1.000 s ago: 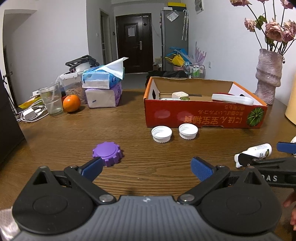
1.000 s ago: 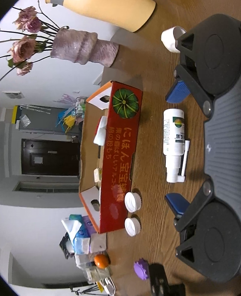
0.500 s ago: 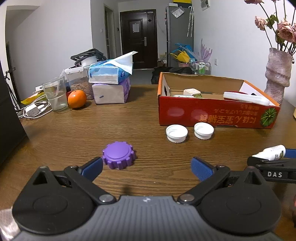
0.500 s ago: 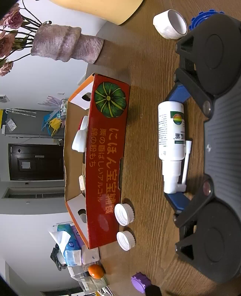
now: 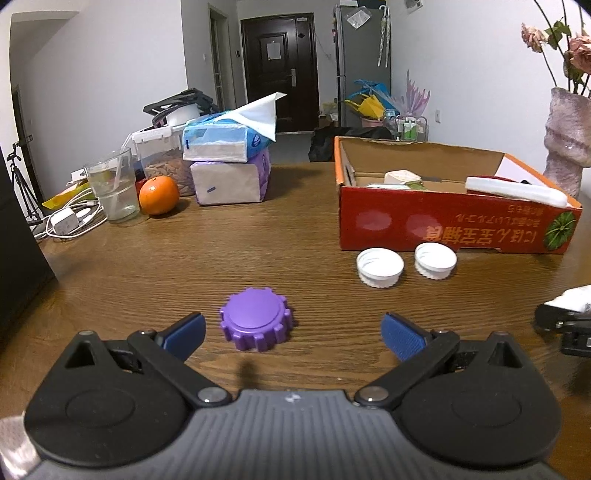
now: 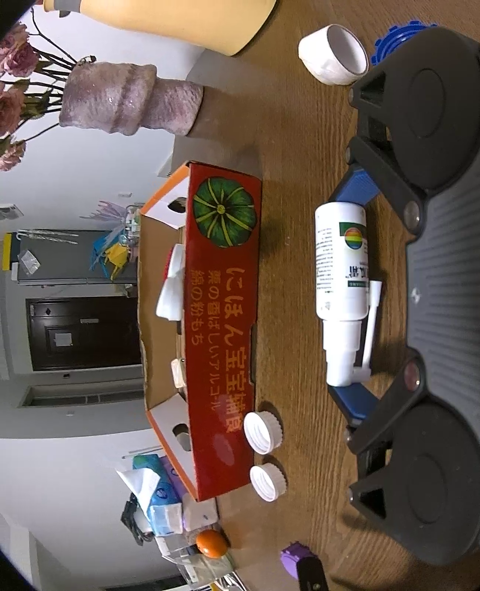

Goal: Organize rigid objects
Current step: 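Lower the left tool onto the purple ridged cap, then close the left gripper on the purple ridged cap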

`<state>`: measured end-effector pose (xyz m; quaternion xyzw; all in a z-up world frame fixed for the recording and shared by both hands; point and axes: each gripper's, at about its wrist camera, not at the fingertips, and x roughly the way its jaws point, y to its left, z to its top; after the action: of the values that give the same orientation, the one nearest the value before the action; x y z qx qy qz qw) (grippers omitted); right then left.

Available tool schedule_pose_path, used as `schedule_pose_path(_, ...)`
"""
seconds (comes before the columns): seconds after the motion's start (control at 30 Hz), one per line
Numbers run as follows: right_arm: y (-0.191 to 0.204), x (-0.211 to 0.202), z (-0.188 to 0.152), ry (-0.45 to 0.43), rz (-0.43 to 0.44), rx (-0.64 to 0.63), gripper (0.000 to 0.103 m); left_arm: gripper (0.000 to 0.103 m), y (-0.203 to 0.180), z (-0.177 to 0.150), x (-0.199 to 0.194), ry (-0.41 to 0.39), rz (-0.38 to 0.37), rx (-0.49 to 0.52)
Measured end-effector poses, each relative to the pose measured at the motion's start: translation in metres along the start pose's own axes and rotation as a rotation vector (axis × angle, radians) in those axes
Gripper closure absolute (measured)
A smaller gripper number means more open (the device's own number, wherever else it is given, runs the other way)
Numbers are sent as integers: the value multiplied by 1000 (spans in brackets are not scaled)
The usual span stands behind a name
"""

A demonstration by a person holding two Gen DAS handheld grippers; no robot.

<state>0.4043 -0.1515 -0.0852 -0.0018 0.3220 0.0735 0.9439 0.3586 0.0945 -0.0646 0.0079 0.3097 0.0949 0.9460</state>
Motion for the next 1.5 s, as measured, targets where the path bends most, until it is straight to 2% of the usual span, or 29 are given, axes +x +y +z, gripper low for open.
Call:
schedule_pose_path(0.2,-2,-5,0,-25,-1,7,6,0,12,4,14,11,5,-10)
schedule_pose_path(0.6,-4,-7,0,-41,-7,19,6,1,10,9,29,-8,15,28)
schedule_pose_path(0.67,-4,-7,-1,-44,-8,21,6,5,13,10,35,7,9,18)
schedule_pose_path(0.83,-5,-8,-1,-46,-8,27,6,23,20,10,43,44,-17,-15)
schedule_pose_path(0.9,-5,-7,0,-46,-7,28,6,41,22,9,46,57,-30,-25)
schedule_pose_path(0.93,-5,-8,0,-46,-7,28,6,47,23,9,47,65,-39,-30)
schedule_pose_path(1.0,-5,-7,0,-47,-7,28,6,48,26,7,48,73,-59,-50)
schedule_pose_path(1.27,-6,-7,-1,-46,1,40,6,48,27,6,46,63,-45,-59)
schedule_pose_path(1.5,-6,-9,-1,-56,4,39,6,48,27,7,33,8,-16,-67)
